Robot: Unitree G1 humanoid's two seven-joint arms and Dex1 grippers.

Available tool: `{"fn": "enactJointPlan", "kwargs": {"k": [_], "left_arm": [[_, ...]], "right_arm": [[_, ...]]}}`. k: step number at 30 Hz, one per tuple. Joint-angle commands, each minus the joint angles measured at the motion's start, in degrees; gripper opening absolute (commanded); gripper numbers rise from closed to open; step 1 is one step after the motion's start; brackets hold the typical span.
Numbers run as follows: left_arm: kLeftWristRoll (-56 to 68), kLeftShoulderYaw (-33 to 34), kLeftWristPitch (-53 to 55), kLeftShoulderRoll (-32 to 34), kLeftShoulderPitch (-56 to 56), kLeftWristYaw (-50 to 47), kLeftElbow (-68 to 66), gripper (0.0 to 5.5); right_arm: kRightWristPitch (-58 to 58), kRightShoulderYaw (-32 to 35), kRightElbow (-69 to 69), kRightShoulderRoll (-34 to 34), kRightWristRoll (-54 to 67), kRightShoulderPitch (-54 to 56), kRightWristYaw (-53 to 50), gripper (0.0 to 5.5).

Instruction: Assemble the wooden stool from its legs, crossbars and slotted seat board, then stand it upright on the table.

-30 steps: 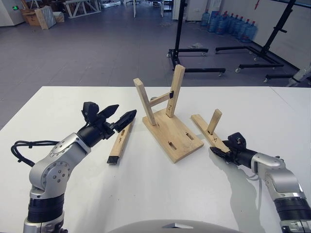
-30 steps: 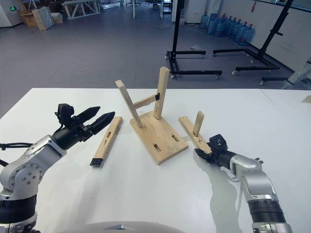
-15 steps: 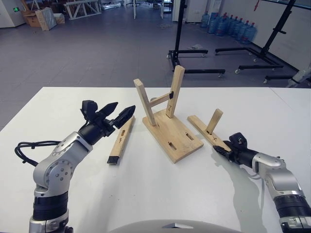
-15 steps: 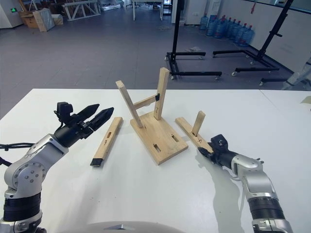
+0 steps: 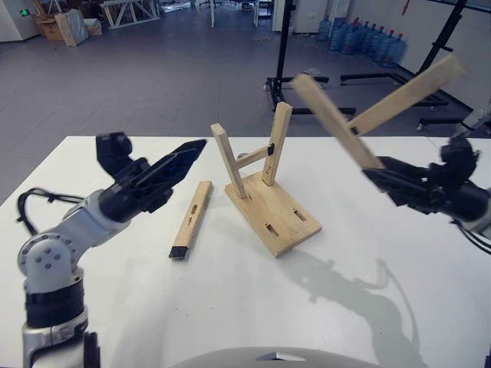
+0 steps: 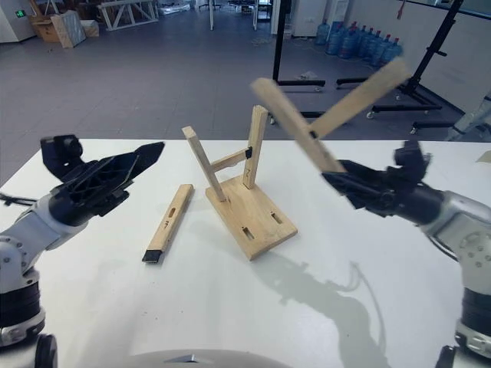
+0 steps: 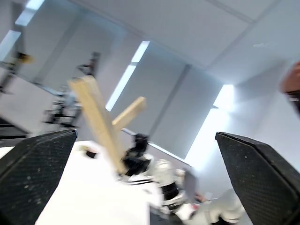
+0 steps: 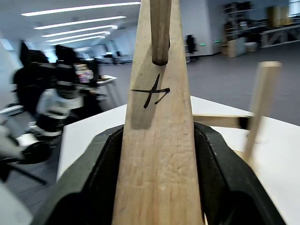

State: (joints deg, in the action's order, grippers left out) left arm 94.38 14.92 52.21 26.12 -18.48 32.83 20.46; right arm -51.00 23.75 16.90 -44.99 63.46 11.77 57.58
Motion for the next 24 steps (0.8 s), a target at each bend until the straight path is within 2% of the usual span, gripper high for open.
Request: {"fn": "enactJointPlan", "kwargs": {"k": [1, 5, 12, 17, 24], "left_arm": [[5.7, -2.9, -0.4, -2.9, -4.5, -4.1, -4.9, 5.40], [3.1, -4.3, -0.8, -4.1, -3.9, -5.3, -6.3, 5.40], [-2.8, -5.8, -1.6, -5.6, -3.8, -4.2, -6.2, 5.40], [-4.8, -6.3, -2.7, -7.4, -4.2, -4.3, -4.7, 5.40], [4.1, -4.8, -3.0, -8.8, -7.2, -10.5, -5.0, 5.40]], "right_arm": [[-2.8, -5.1, 2.3, 6.4, 6.7, 4.7, -5.7, 2.05], [-3.1, -6.5, 3.1, 10.8, 11.8, 6.4, -11.0, 2.05], [-2.7, -8.3, 8.9, 14.2, 21.4, 4.6, -19.3, 2.05], [-1.8, -13.6, 10.7, 15.9, 18.5, 2.7, -22.1, 2.05], [-0.4, -16.6, 10.7, 17.1, 14.7, 0.5, -21.6, 2.05]]}}
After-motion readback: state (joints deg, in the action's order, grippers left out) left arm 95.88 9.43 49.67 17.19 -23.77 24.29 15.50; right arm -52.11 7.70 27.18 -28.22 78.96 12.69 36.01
